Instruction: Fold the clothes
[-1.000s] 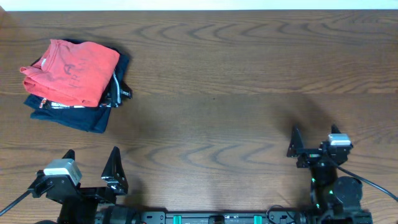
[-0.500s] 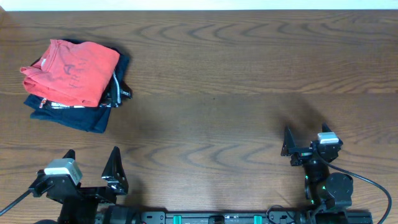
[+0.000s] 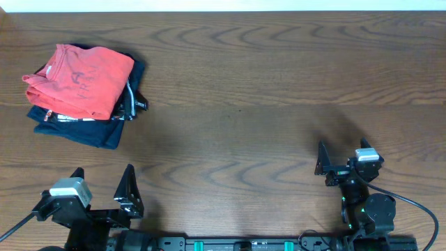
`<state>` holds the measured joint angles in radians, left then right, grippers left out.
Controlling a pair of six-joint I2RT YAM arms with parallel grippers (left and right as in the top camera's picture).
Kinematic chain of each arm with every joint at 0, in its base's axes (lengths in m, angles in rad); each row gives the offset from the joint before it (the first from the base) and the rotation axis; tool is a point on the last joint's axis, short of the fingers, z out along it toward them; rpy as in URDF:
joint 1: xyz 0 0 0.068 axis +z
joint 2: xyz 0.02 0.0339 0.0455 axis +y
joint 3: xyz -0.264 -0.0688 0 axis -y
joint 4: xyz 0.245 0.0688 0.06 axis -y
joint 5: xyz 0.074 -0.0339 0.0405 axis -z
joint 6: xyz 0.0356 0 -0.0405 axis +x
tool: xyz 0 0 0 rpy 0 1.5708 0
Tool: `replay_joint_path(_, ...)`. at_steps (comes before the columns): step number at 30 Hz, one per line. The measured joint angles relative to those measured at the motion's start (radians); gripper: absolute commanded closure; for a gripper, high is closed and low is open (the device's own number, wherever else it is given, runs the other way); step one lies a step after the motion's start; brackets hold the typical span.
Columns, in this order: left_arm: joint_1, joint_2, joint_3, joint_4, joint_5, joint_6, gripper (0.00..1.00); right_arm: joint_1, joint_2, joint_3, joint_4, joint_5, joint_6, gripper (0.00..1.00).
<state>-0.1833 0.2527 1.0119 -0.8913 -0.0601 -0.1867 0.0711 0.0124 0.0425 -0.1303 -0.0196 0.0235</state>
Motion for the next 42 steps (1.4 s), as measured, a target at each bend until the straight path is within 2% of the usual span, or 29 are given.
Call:
replay_joint_path(33, 0.0, 0.0, -0.003, 0.0, -0.003, 0.002, 0.02, 0.0, 0.007, -0.03, 0.053, 0.001, -0.007, 0.01)
replay_joint_path(37, 0.026, -0.024, -0.062, -0.002, -0.033, 0.025, 0.02, 0.0, 0.007, -0.031, 0.053, 0.001, -0.007, 0.01)
replay_joint_path(42, 0.092, -0.161, -0.278, 0.055, -0.047, 0.034, 0.02, 0.0, 0.007, -0.031, 0.054, 0.002, -0.007, 0.01)
